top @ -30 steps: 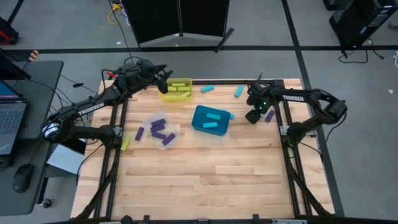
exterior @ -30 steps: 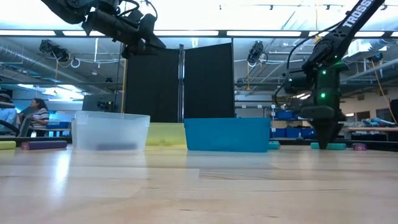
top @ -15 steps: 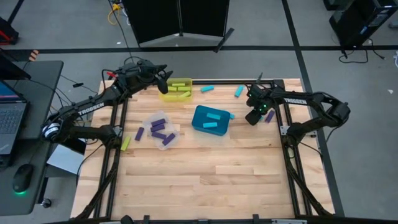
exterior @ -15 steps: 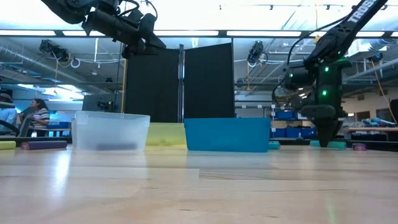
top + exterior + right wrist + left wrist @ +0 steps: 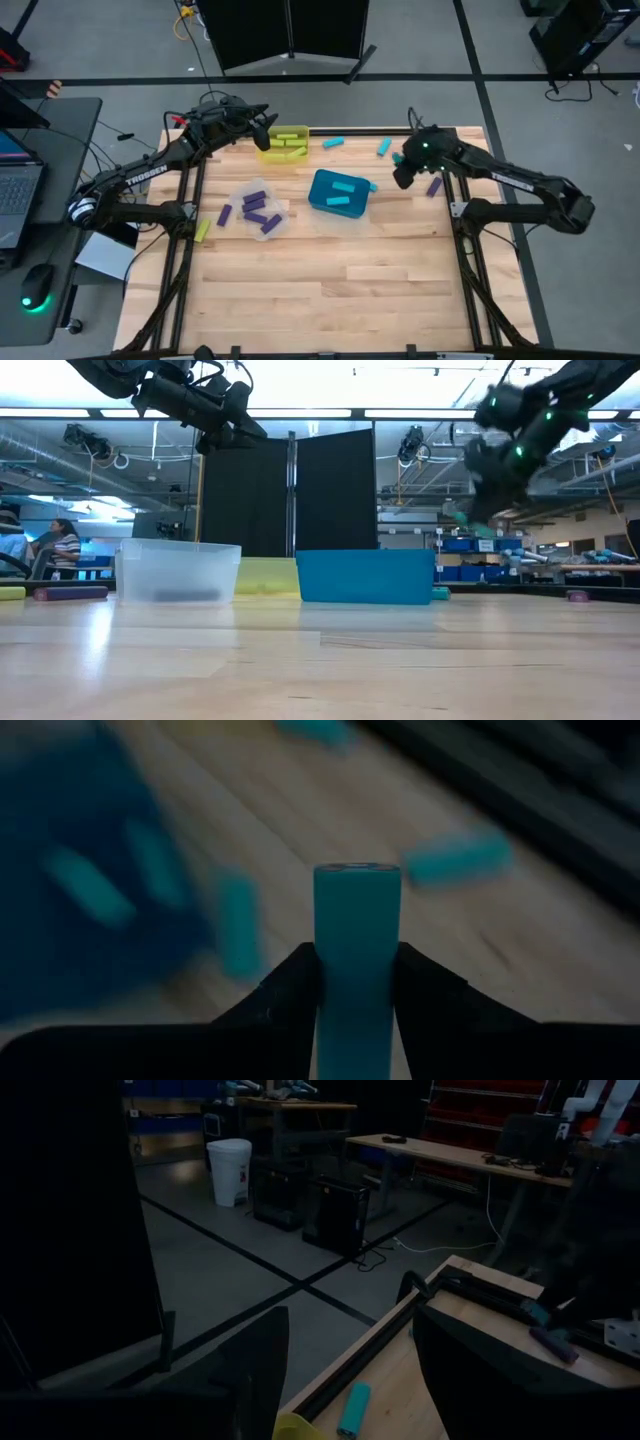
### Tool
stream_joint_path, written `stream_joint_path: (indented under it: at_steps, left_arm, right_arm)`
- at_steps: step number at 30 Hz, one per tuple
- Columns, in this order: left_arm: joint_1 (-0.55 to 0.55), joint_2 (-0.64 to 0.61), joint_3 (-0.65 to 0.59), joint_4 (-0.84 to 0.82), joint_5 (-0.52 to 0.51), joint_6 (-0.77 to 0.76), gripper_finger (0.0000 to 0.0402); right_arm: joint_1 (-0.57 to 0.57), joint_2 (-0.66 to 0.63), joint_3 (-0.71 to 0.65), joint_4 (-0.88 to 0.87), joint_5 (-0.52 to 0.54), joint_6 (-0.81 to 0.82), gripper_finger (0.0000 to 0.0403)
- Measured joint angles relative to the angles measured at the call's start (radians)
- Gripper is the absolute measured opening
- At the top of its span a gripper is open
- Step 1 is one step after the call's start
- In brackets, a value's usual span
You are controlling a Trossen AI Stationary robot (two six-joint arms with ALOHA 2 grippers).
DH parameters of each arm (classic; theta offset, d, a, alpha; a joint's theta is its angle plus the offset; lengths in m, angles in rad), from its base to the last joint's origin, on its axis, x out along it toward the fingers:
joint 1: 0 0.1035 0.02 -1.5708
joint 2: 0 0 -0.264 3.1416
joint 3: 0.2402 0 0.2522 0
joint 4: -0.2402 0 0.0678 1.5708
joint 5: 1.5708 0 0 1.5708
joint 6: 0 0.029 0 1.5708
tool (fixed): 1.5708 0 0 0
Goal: Sort blocks
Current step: Put the blue block into the blue bin
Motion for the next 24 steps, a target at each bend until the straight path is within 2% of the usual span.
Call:
stream_joint_path:
  at_steps: [5, 12, 24]
  left_arm:
    - [0.000, 0.000, 0.000, 0.005, 0.000, 0.000, 0.0224]
    - [0.000, 0.000, 0.000, 0.022, 0.000, 0.000, 0.0224]
    - [0.000, 0.000, 0.000, 0.020, -0.001, 0.000, 0.0224]
  right_arm:
    - [0.109, -0.019, 0.001, 0.210, -0.082, 0.041, 0.0115]
    - [0.257, 0.072, 0.002, 0.453, -0.095, 0.081, 0.0115]
    - [0.353, 0.297, 0.002, 0.662, -0.096, 0.122, 0.0115]
